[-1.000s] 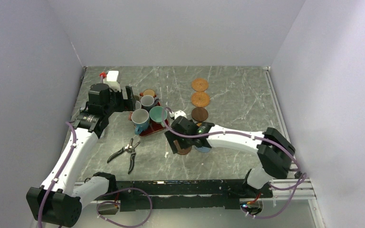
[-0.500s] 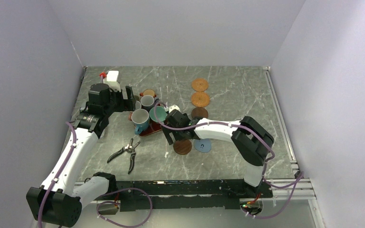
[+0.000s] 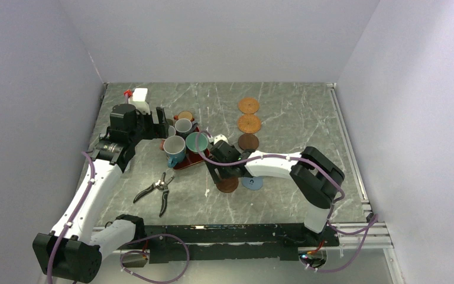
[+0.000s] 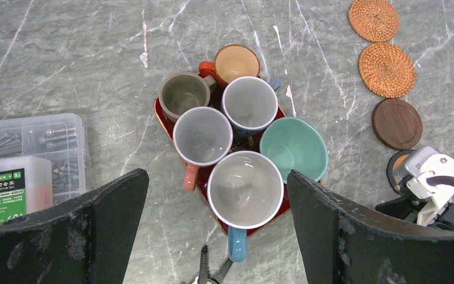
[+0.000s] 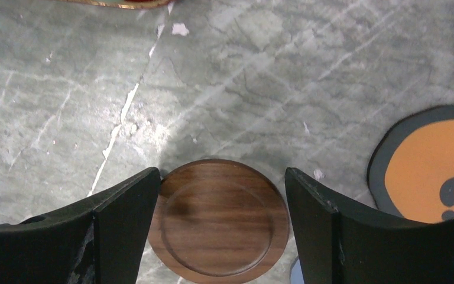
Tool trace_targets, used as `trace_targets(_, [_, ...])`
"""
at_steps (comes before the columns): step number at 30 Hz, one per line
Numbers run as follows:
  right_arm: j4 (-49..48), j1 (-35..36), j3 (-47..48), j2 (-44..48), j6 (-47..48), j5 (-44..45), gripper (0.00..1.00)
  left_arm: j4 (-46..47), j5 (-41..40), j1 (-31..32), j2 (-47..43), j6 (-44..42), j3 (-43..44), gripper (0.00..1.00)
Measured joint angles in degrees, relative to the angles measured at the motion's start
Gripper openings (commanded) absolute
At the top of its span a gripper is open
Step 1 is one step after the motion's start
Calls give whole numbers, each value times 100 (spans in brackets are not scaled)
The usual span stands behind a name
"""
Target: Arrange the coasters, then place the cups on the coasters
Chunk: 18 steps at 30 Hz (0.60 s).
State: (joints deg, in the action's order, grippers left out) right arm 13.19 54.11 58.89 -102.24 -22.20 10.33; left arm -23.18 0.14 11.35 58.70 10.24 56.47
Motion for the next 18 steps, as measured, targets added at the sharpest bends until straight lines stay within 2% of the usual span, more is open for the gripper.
trace_targets(7, [39, 155, -433, 382, -181, 11, 78, -2, 2, 0, 0, 0, 0, 94])
trace_targets(18, [634, 804, -835, 896, -535, 11, 77, 0, 2, 28, 0, -4, 0, 94])
